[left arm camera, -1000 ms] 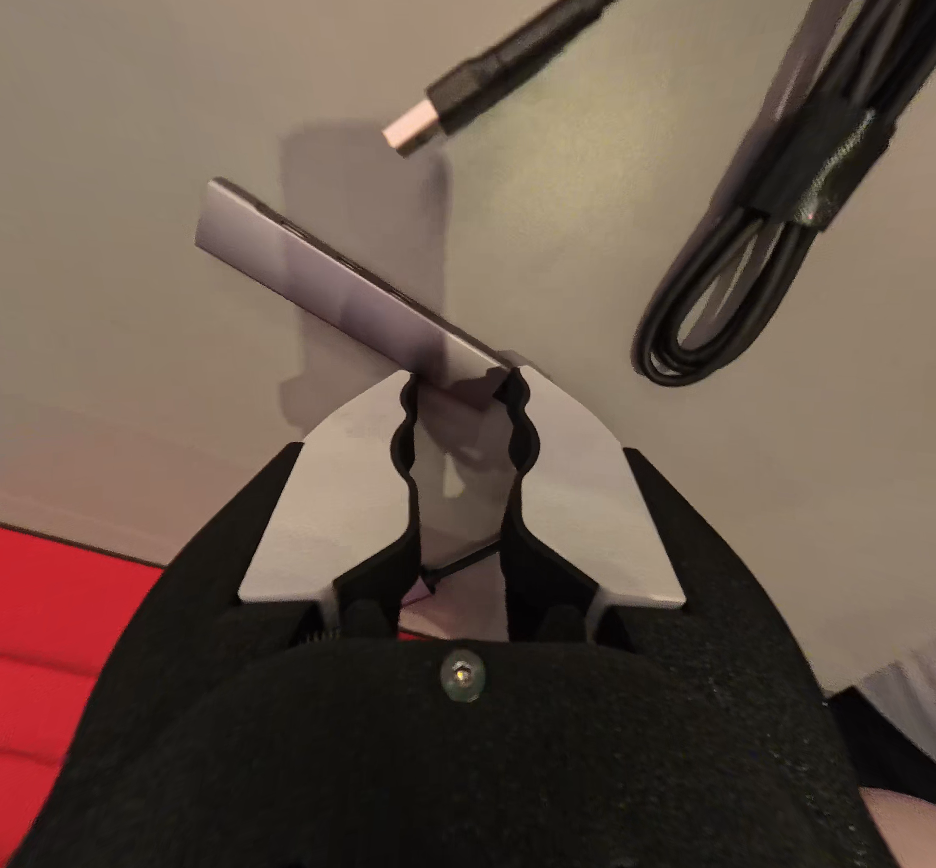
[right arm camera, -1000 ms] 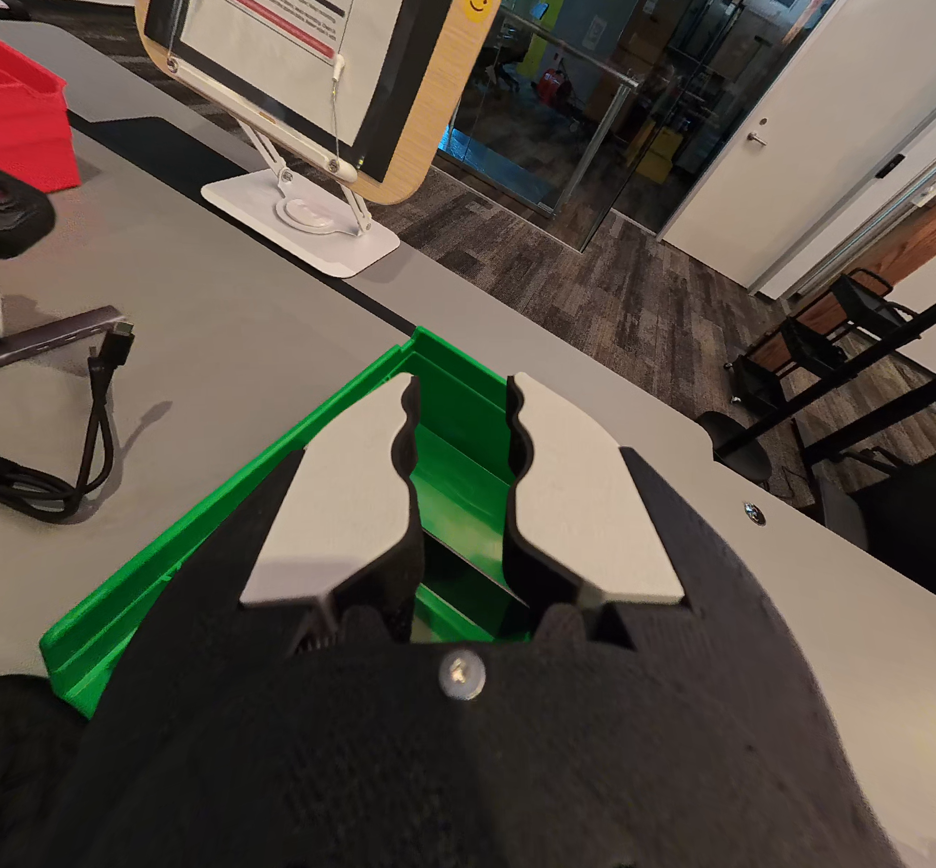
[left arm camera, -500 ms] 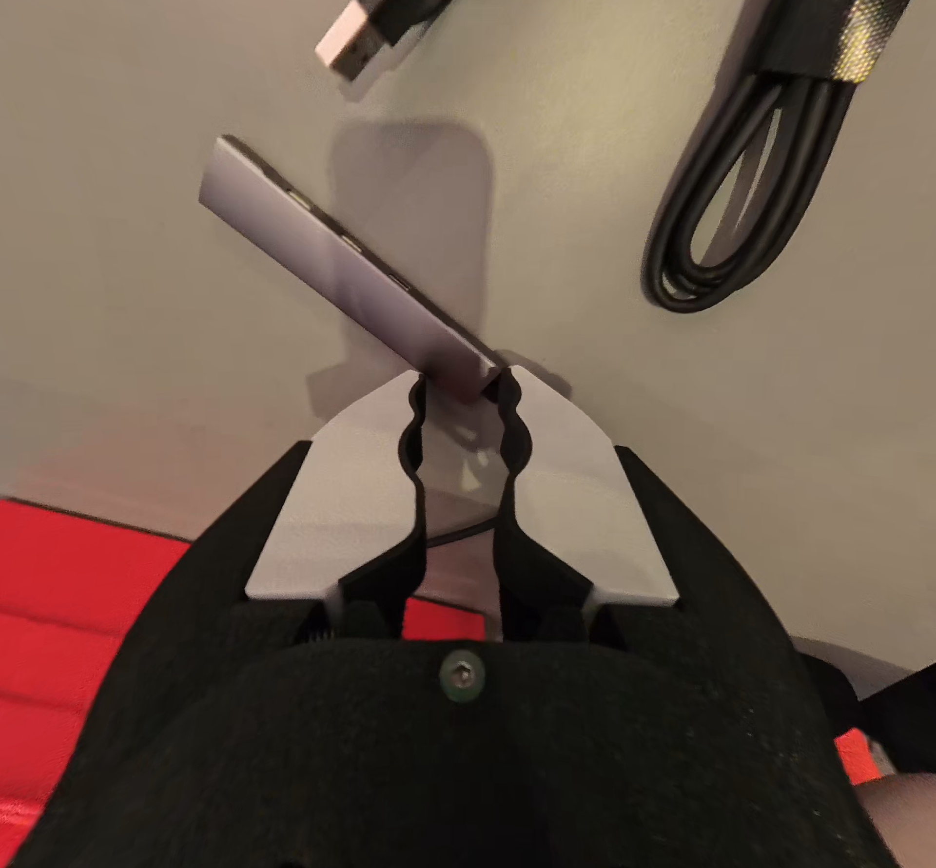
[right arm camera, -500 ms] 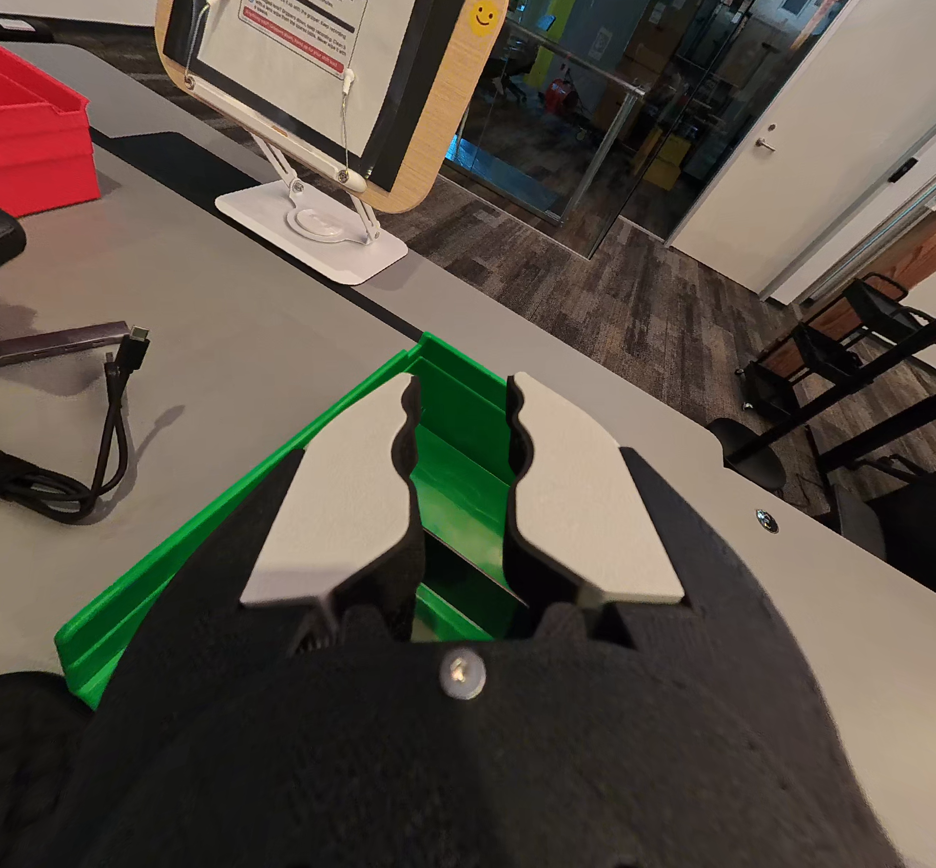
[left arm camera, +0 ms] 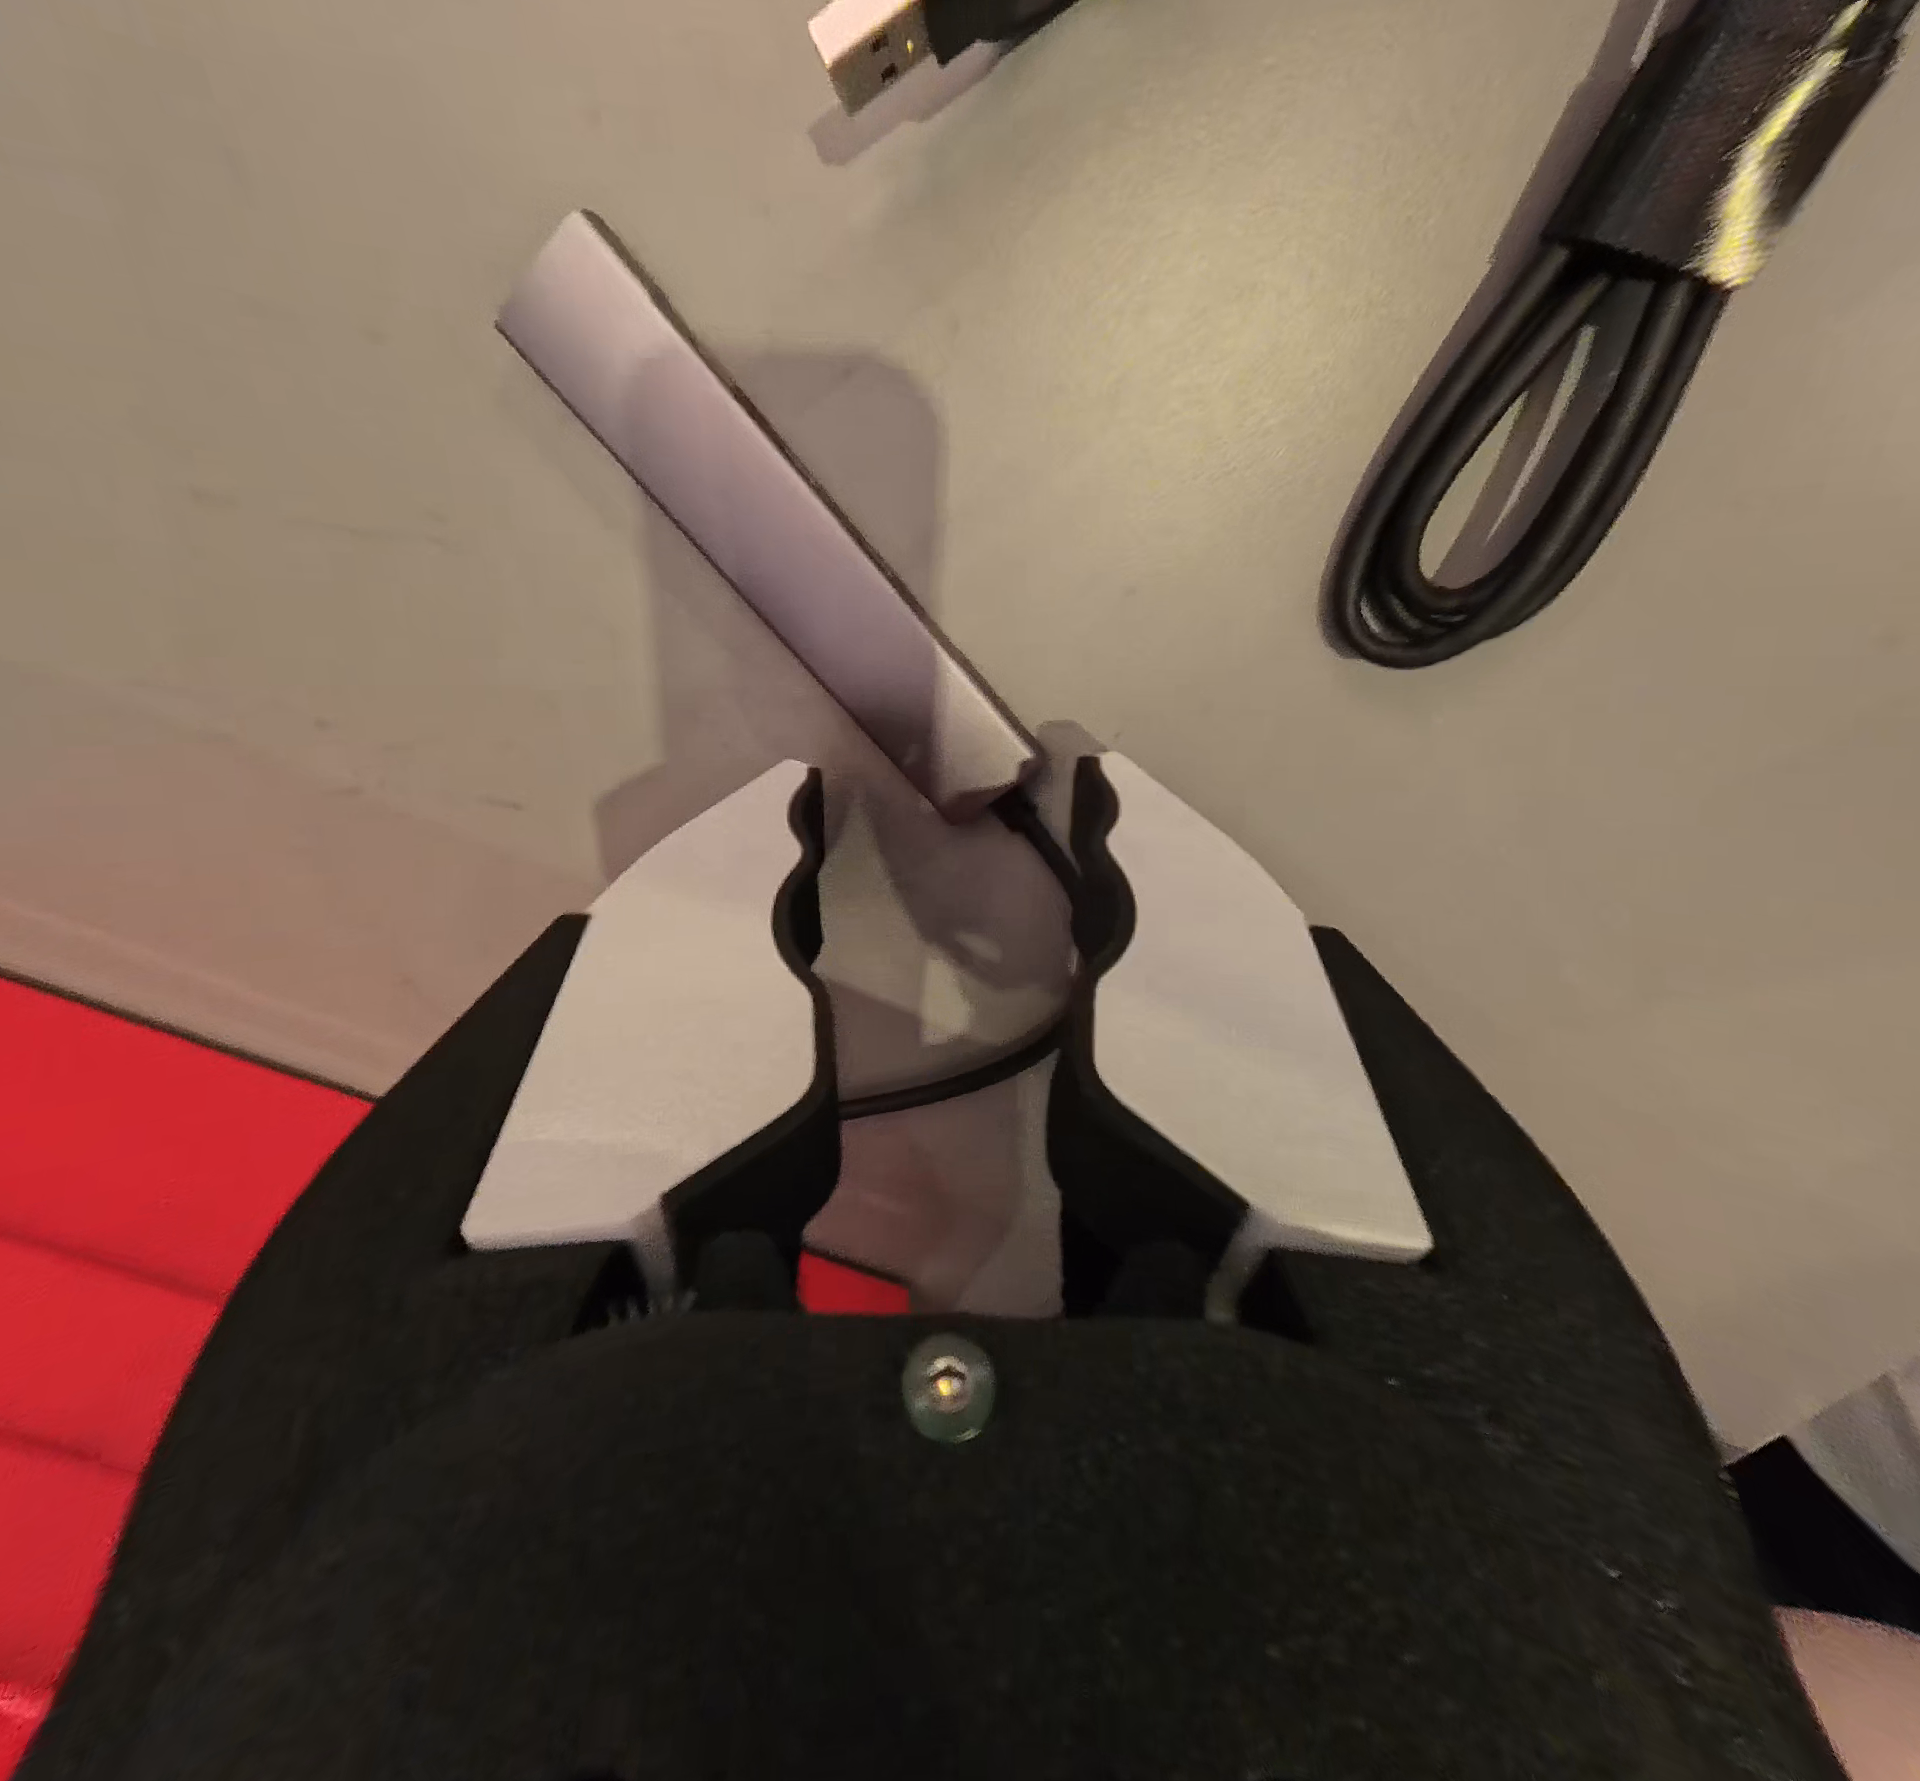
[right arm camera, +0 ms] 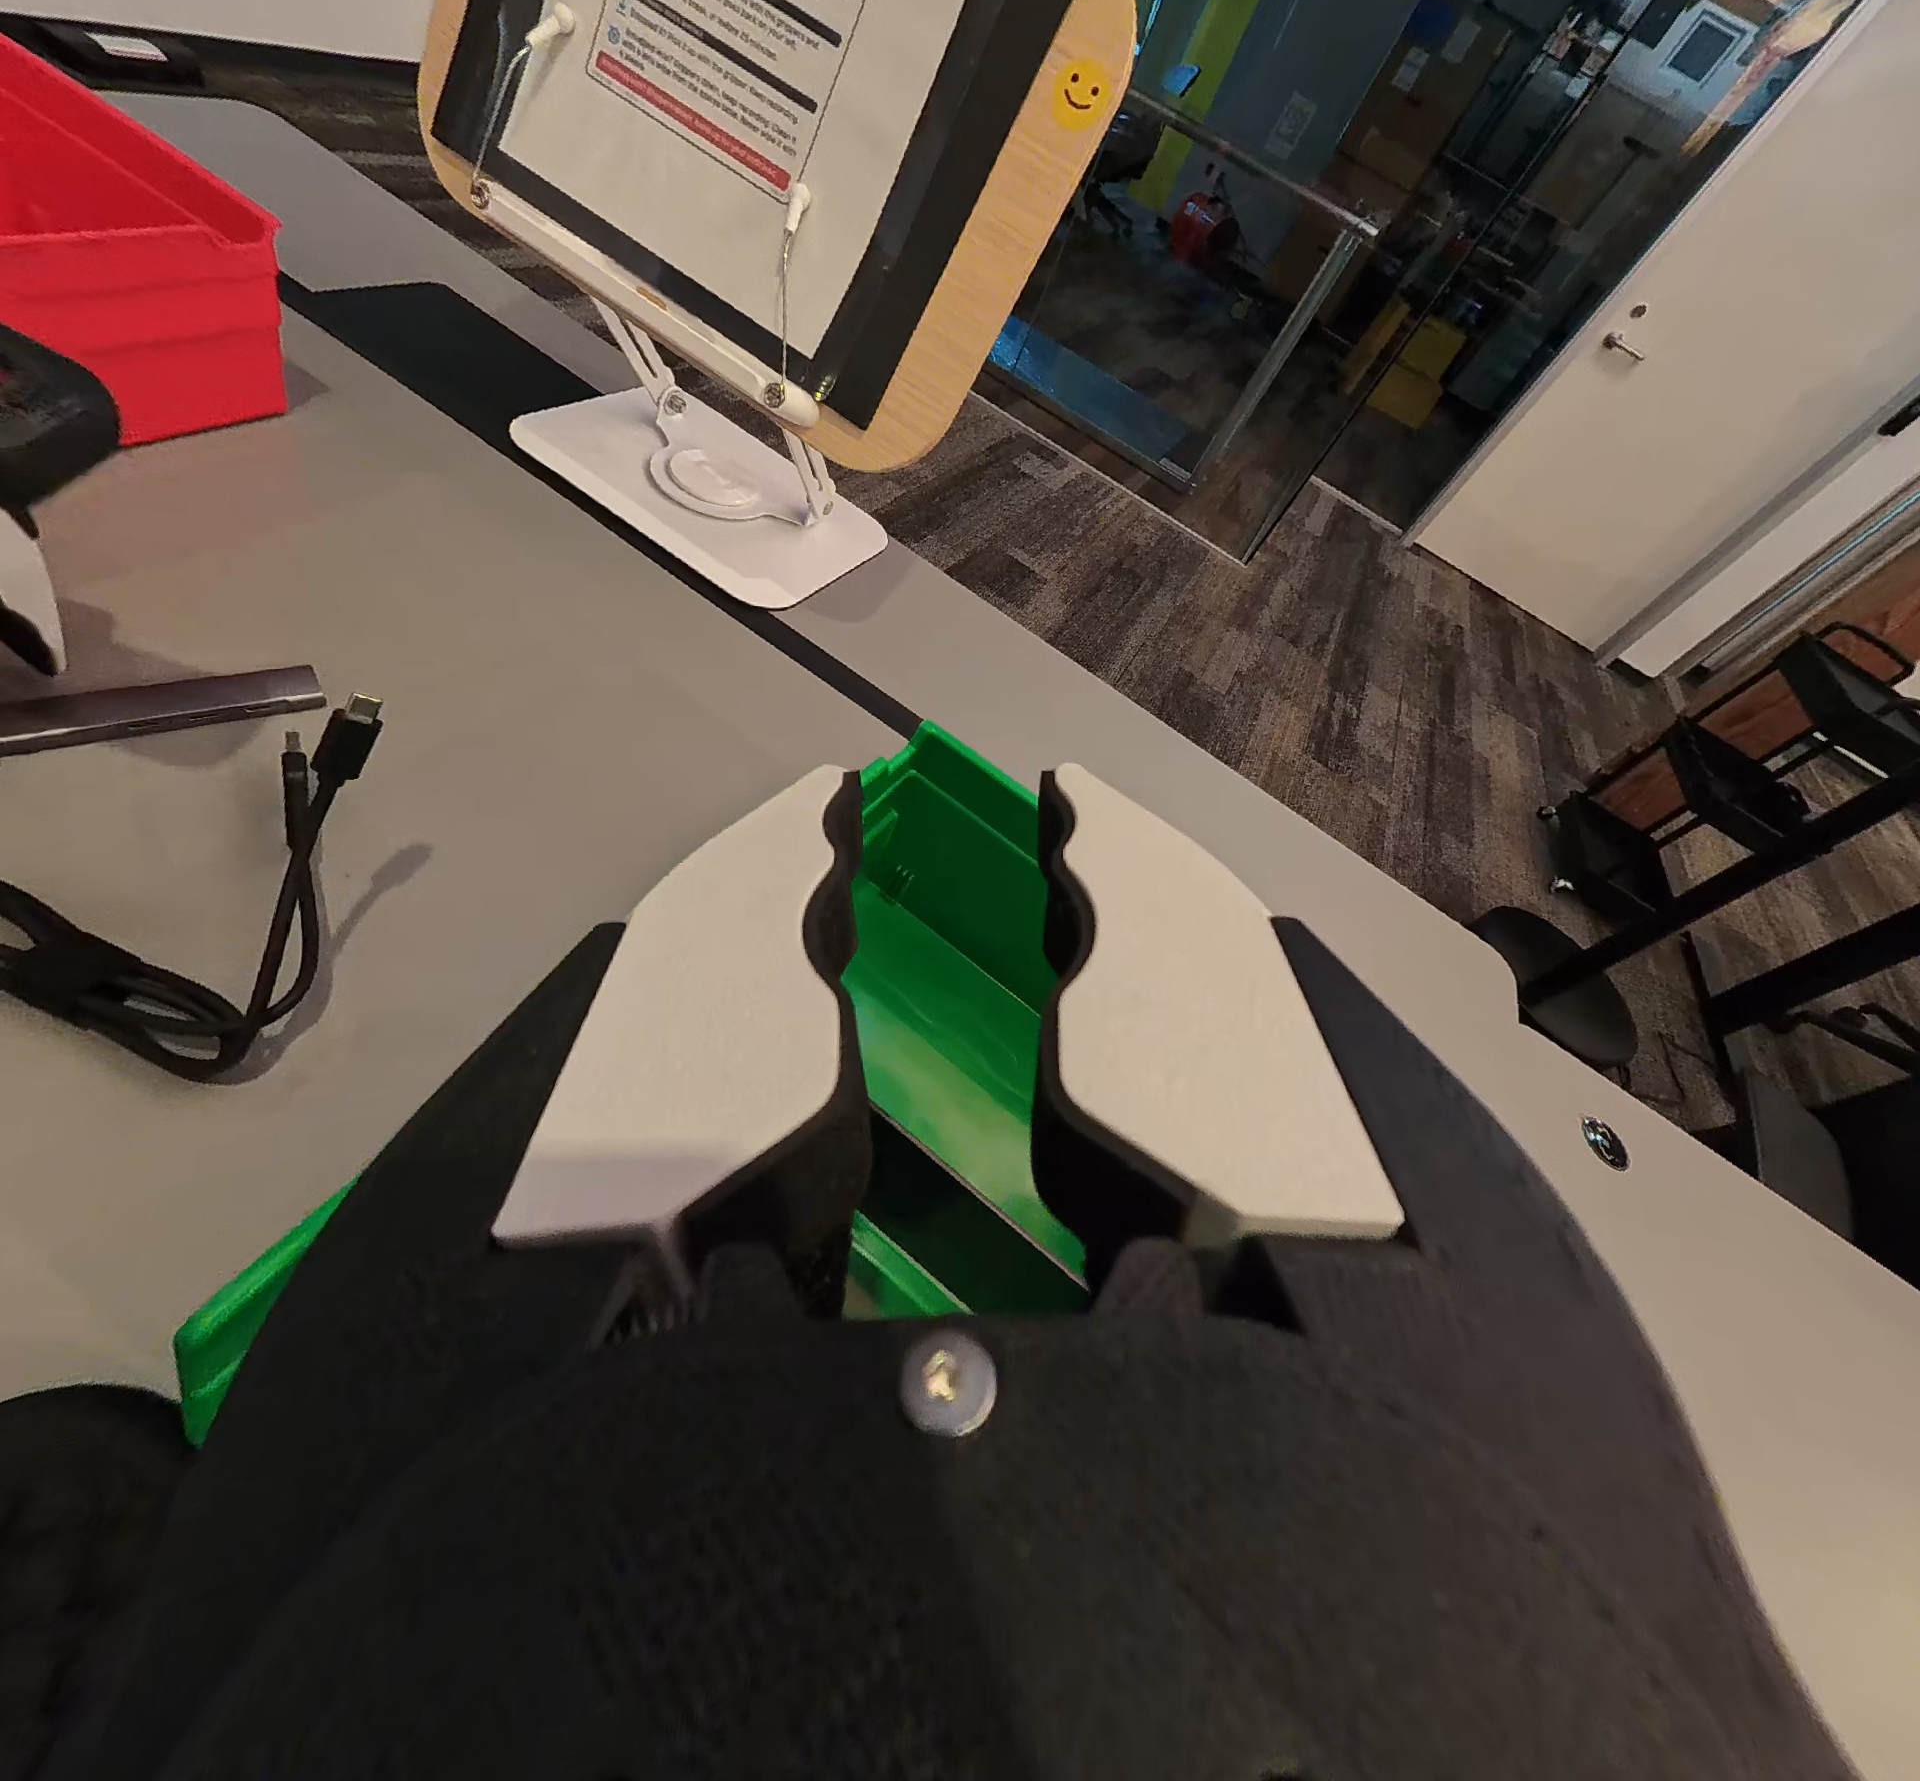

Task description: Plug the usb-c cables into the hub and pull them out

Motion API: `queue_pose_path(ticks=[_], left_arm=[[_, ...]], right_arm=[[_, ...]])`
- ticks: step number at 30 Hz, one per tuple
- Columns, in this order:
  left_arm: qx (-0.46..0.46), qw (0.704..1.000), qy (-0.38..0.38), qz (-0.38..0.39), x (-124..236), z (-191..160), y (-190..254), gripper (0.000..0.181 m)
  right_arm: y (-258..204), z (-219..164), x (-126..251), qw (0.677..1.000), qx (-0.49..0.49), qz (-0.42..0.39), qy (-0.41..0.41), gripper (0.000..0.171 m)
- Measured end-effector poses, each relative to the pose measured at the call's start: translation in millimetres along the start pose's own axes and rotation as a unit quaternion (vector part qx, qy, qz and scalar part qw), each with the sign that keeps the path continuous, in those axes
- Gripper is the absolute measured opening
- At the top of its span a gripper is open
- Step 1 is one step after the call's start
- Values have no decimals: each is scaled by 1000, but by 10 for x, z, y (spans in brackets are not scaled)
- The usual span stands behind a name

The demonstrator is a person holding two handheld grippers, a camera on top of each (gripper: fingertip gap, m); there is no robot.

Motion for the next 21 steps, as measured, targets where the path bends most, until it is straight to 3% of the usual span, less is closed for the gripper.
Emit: queue_pose_path(ticks=[5, 8, 11, 20, 21], left_arm=[[33, 993, 110, -28, 310, 190, 36, 52], [74, 970, 221, -61, 526, 483, 119, 71], [107, 946, 282, -114, 545, 761, 247, 84], [166, 921, 299, -184, 282, 1146, 321, 40], [170, 918, 299, -199, 275, 1158, 320, 26]], right_arm=[[-8, -8, -47, 1000, 4, -1, -11, 33], [-24, 1, -71, 1000, 9, 0, -16, 33], [-37, 11, -82, 1000, 14, 0, -18, 33], [-22, -14, -97, 1000, 14, -1, -27, 33], [-20, -18, -103, 999, 14, -2, -29, 33]])
Point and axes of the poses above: each gripper's, where its closed fingertips meet, x back along the fingers, z out of its top, y = z × x across the jaws, the point moved 8 cm from there along x, back along the fingers, and after that the axes turned 1 degree about z, right-handed, at the moved point
